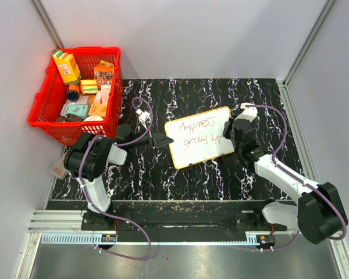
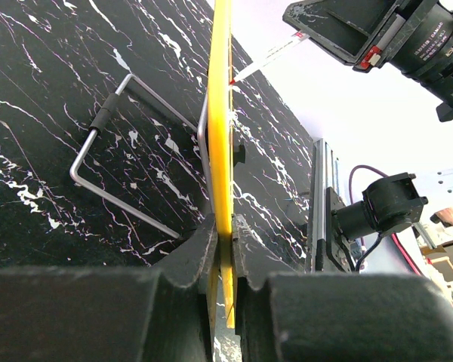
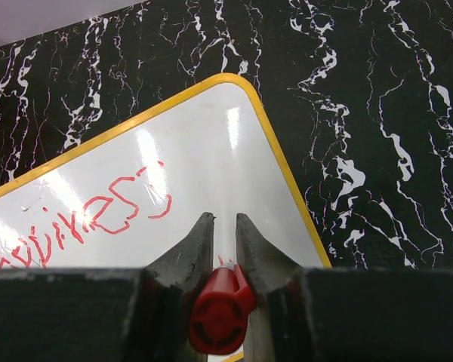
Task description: Write a sentence on the whiteboard
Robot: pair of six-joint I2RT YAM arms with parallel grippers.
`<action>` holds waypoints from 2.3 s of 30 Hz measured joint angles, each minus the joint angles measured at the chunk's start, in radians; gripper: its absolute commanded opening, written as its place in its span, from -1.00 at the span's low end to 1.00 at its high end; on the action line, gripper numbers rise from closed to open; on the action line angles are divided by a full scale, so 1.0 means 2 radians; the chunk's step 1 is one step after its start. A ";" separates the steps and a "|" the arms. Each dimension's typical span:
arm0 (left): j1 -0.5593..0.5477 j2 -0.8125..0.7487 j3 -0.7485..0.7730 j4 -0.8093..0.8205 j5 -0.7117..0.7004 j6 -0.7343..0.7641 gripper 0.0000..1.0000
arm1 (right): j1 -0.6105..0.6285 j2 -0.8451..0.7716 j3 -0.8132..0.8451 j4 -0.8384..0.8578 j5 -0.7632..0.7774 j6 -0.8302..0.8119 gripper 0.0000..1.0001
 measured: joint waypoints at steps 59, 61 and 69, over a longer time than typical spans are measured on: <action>0.000 0.000 0.000 0.000 0.000 0.001 -1.00 | -0.022 0.003 -0.008 0.010 -0.013 0.017 -1.00; 0.000 0.000 0.000 0.000 0.000 0.001 -1.00 | -0.021 0.003 -0.008 0.010 -0.010 0.017 -1.00; 0.000 0.000 0.000 0.000 0.000 0.001 -1.00 | -0.022 0.003 -0.008 0.010 0.001 0.017 -1.00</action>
